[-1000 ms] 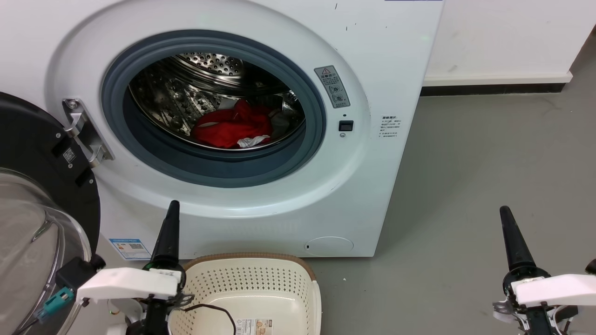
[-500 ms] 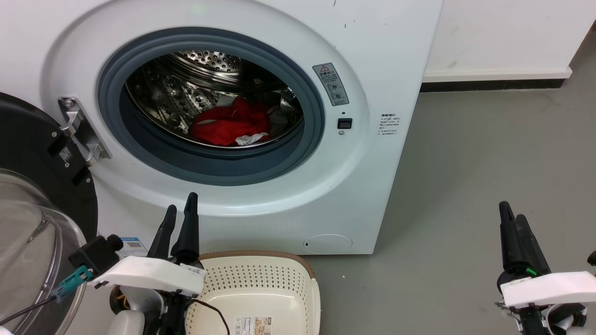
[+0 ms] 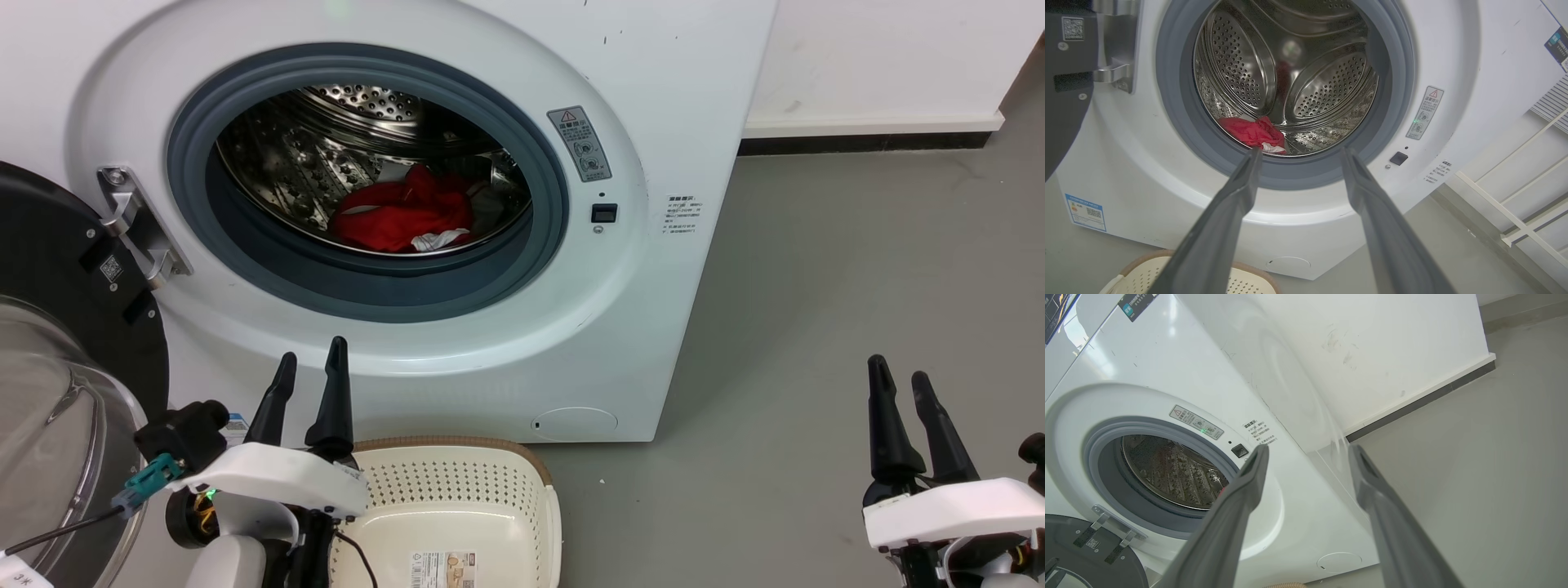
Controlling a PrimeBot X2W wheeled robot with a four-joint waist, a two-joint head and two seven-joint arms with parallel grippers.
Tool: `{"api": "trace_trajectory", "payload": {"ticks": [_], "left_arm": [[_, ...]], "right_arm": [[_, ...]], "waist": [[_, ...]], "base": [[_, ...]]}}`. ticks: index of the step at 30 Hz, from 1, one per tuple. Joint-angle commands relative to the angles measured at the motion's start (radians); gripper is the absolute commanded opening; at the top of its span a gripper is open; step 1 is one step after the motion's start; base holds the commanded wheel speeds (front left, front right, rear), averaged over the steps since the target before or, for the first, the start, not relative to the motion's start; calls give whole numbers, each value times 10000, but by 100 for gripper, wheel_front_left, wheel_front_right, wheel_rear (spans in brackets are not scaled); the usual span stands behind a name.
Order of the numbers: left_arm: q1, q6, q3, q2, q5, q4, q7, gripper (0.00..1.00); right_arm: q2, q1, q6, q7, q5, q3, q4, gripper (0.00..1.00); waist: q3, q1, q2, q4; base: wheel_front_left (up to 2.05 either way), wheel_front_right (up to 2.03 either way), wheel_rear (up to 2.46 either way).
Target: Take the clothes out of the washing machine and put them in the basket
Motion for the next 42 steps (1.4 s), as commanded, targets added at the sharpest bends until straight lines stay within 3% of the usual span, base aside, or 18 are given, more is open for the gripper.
{"api": "trace_trajectory", "payload": {"ticks": [1, 21, 42], "left_arm": [[-227, 102, -96, 116, 399, -101, -115, 100], [-158, 701, -487, 313, 2239, -42, -619, 100], [-72, 989, -585, 318, 3994, 94, -1090, 100]], "right_arm": [[-30, -11, 1, -89, -449, -16, -196, 100], [-29, 202, 1, -175, -2697, 20, -315, 100], [-28, 340, 0, -483, -4587, -92, -371, 100]], "waist": [[6, 0, 0, 1], [-32, 0, 0, 57], [-1, 0, 0, 136]], "base": [[0, 0, 0], [0, 0, 0], [0, 0, 0]]}}
